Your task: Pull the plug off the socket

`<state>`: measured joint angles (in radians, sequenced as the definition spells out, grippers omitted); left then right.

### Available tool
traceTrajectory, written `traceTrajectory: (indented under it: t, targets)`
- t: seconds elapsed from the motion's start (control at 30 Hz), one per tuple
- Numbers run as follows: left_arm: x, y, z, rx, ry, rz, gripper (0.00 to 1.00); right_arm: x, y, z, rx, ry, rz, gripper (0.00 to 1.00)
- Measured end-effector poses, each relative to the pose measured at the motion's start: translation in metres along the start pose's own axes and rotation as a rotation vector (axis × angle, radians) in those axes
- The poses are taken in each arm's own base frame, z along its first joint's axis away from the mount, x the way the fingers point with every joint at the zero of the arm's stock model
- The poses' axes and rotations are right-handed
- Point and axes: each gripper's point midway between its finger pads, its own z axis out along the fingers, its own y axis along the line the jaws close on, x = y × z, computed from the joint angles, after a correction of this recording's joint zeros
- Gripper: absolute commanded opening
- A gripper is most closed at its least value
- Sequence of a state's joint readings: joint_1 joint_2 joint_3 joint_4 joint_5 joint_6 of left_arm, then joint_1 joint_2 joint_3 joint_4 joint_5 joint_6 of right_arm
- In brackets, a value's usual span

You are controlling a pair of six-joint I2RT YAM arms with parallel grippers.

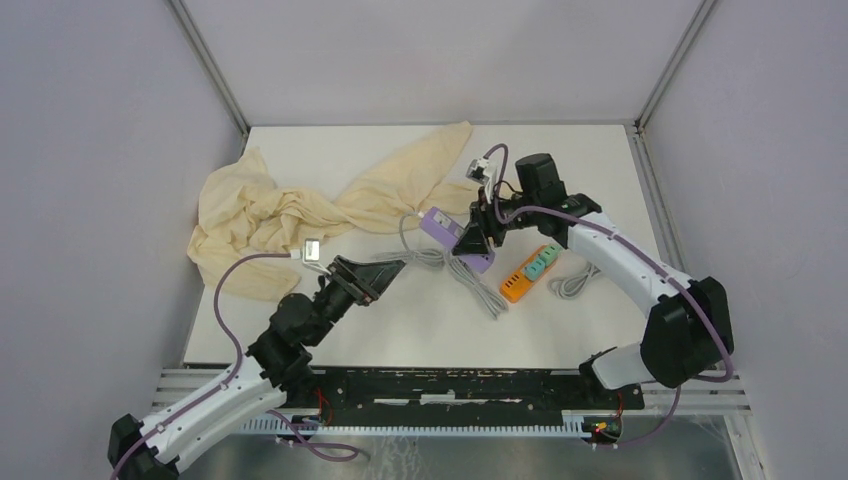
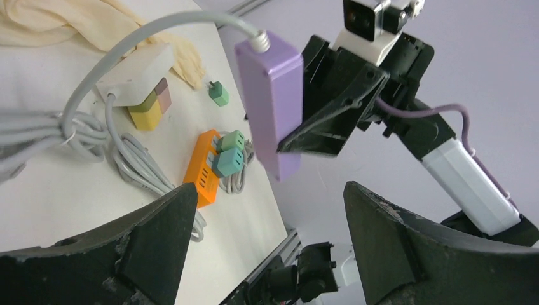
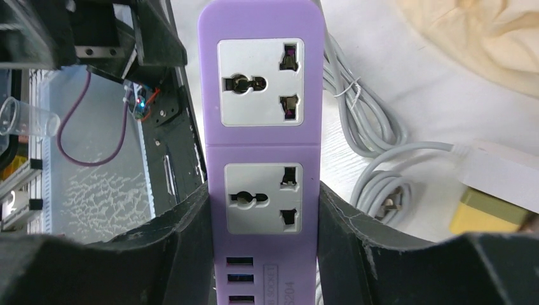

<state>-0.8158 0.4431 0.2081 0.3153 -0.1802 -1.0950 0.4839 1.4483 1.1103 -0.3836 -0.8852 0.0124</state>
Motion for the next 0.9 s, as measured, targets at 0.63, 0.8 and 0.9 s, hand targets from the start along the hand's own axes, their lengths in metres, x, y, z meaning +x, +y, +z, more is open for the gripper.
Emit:
traceTrajectory:
  t: [0.63,0.8,0.9]
  targets:
    - [0.009,0.012,-0.026,0.076,0.017,0.112,0.92,-0.101,-0.044,-0.138,0.247,-0.306,-0.009,0.00]
    - [0.007,0.010,-0.031,0.088,0.013,0.118,0.92,-0.131,-0.088,-0.193,0.427,-0.384,-0.014,0.00]
    - [0.006,0.009,-0.035,0.098,0.007,0.117,0.92,-0.132,-0.127,-0.220,0.568,-0.384,0.002,0.00]
